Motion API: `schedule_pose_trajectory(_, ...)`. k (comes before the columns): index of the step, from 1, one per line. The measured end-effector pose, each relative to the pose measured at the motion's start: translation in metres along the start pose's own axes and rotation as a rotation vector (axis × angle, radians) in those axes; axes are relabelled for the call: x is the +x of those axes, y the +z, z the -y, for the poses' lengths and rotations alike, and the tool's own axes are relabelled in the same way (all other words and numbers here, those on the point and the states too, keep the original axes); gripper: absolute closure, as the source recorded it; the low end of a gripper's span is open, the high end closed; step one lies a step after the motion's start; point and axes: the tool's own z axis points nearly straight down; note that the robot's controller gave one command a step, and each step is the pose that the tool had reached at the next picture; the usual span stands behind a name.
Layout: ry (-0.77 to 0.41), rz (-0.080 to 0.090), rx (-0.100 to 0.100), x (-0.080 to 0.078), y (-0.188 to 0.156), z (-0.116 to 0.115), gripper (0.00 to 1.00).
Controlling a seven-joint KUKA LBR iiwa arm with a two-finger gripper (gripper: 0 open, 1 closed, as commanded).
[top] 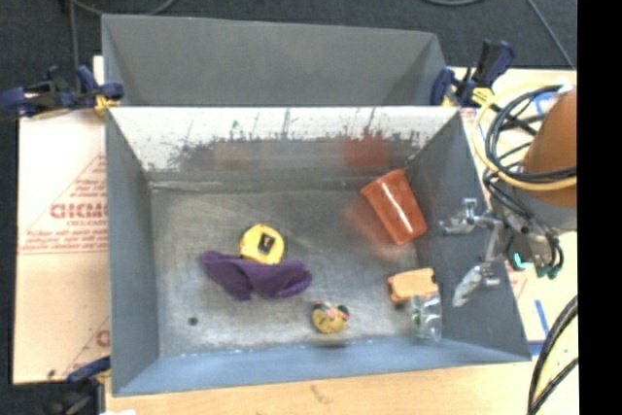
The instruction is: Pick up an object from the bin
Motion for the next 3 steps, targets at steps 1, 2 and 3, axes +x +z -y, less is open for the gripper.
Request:
schedule_pose_trajectory(1,-0.003,0.007,0.002,-0.002,-0.004,-0.001,0.0)
schedule_pose_trajectory(2,-0.076,0.01,0.003,-0.002,0.046,-0.008,0.0)
schedule_pose_trajectory(3,-0.293,0.006,0.003,-0.004,0.113,-0.016,1.0)
